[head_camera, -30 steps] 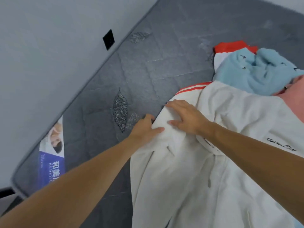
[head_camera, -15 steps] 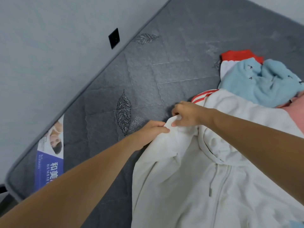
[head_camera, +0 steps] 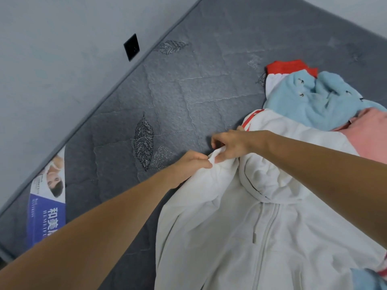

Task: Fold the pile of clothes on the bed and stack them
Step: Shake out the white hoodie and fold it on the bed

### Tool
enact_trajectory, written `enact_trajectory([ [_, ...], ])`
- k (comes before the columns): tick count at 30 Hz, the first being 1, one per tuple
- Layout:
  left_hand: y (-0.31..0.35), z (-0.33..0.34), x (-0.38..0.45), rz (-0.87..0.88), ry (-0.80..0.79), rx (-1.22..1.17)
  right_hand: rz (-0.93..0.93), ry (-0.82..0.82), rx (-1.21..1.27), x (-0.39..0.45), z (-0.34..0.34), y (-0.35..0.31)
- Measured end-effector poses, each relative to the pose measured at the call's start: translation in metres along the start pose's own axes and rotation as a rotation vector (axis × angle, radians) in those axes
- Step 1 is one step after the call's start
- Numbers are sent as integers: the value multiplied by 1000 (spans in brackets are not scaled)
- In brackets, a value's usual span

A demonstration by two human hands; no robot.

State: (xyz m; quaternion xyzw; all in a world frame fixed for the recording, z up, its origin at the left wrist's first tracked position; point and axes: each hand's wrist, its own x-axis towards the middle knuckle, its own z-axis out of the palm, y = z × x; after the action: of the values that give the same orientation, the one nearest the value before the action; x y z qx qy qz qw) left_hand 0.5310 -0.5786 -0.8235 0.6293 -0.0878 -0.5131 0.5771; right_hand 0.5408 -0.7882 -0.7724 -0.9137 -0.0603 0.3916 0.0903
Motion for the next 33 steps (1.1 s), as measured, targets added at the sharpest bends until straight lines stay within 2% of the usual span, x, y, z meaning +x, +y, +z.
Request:
enact_trajectory([
  [2,1,0,-2,8,-3,2,23,-10,43,-5,-4,0],
  [6,3,1,-3,52,29,-14,42,-77,329,-15,-16,-11],
  [9,3,1,-3,44,90,-115,46,-46,477,-19,-24,-17],
  [12,2,1,-8,-30,128,-144,29,-20,414,-21,-27,-19],
  [14,0,0,-10,-57,89,-111,-13,20,364,-20,-25,-19],
  [19,-3,-5,-23,-105,-10,-95,-106,166,508,-24,-26,-23],
  [25,2,-4,-33,-80,28,-210,-149,251,660,-32,-35,-24],
  [27,7,-5,-35,-53,65,-239,-153,255,623,-32,-38,-27],
  [29,11,-7,-39,0,140,-177,-177,188,554,-31,-41,-33],
  [33,14,-22,-49,141,310,45,-91,83,211,-27,-38,-57],
])
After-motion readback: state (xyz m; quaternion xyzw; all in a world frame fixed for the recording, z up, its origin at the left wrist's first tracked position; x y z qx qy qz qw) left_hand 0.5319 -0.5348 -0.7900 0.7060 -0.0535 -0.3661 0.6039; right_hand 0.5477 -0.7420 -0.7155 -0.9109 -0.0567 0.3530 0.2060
